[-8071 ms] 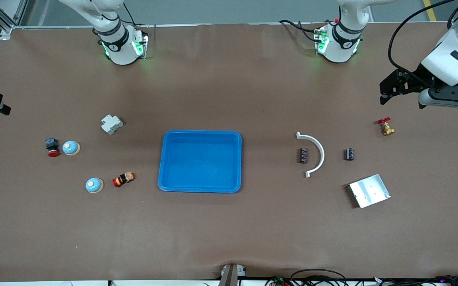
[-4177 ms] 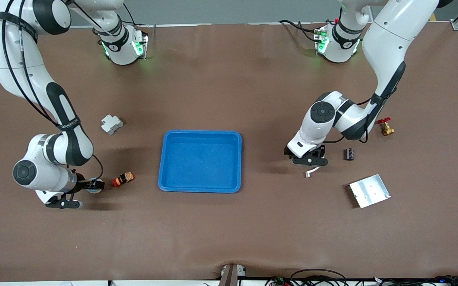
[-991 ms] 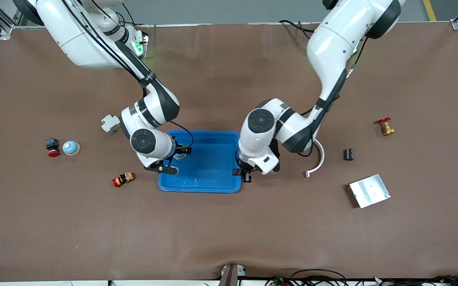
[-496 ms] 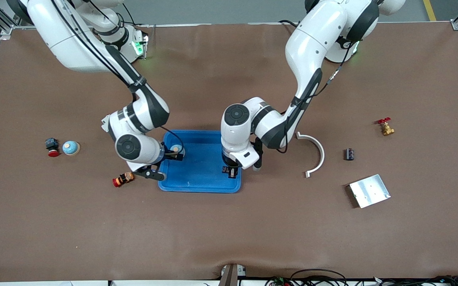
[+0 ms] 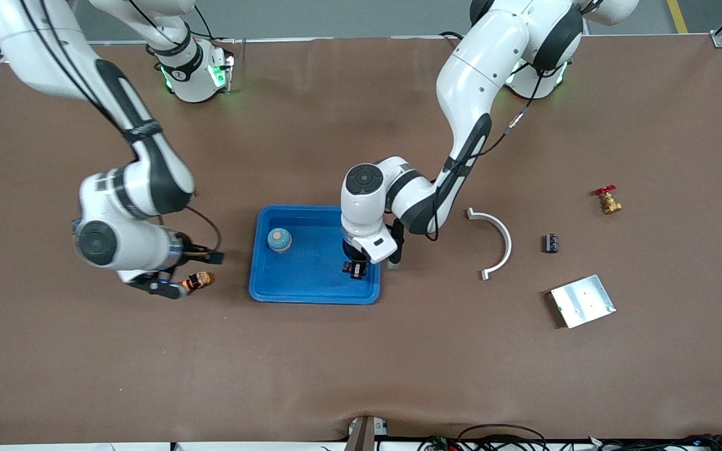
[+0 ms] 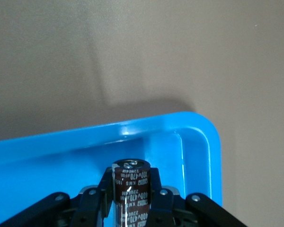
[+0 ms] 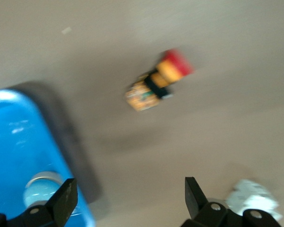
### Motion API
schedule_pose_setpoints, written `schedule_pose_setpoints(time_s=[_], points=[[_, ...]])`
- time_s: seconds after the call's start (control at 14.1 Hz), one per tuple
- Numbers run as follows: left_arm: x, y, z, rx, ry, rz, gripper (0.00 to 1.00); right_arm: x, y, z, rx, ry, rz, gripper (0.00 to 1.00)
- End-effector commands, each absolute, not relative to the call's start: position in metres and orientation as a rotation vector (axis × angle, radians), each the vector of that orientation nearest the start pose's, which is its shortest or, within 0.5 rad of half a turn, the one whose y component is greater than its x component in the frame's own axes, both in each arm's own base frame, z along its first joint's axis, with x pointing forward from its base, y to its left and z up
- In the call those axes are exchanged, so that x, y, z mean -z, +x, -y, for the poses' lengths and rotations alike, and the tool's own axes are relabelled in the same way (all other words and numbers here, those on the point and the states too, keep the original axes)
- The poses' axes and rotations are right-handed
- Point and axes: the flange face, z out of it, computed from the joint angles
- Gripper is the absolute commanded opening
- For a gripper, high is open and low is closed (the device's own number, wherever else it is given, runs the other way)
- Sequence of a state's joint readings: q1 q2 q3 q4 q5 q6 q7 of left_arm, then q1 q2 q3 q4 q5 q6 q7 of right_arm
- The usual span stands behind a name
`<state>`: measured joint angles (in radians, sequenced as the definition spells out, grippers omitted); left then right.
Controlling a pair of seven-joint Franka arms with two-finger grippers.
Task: Place electrolytic capacitor and blue bell in tray
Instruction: 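Move the right gripper to the second bell while the left gripper holds the capacitor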
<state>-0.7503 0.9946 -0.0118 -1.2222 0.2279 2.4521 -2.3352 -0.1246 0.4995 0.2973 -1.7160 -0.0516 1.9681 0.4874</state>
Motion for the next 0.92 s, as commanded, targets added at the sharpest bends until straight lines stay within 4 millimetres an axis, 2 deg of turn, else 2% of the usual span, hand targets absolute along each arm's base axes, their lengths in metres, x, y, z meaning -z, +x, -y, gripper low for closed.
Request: schedule_pose_setpoints(time_s=[0.0,0.07,0.28,0.35,0.42,0.64,0.71,0.85], points=[[-0.188,0.565,0.543,0.291,-2.569,2.208,0.0,-0.288,0.624,-0.034,-0.393,-3.112,-0.464,1.0],[-0.187,0.56,0.547,0.291,-2.578,2.196,0.0,-0.289,0.621,-0.022,-0.381,-3.129,-0.47,1.0],[-0.184,0.558,0.549,0.289,-2.578,2.189,0.0,-0.296,0.606,0.037,-0.322,-3.177,-0.554,1.0],[-0.183,0.558,0.548,0.291,-2.576,2.188,0.0,-0.291,0.599,0.062,-0.338,-3.166,-0.604,1.0],[-0.182,0.559,0.548,0.291,-2.576,2.188,0.0,-0.287,0.593,0.08,-0.32,-3.161,-0.596,1.0],[-0.177,0.557,0.548,0.289,-2.572,2.183,0.0,-0.261,0.568,0.138,-0.24,-3.13,-0.586,1.0],[-0.175,0.556,0.548,0.286,-2.56,2.193,0.0,-0.256,0.561,0.148,-0.239,-3.121,-0.602,1.0],[-0.167,0.556,0.546,0.285,-2.545,2.197,0.0,-0.253,0.555,0.155,-0.235,-3.114,-0.623,1.0]])
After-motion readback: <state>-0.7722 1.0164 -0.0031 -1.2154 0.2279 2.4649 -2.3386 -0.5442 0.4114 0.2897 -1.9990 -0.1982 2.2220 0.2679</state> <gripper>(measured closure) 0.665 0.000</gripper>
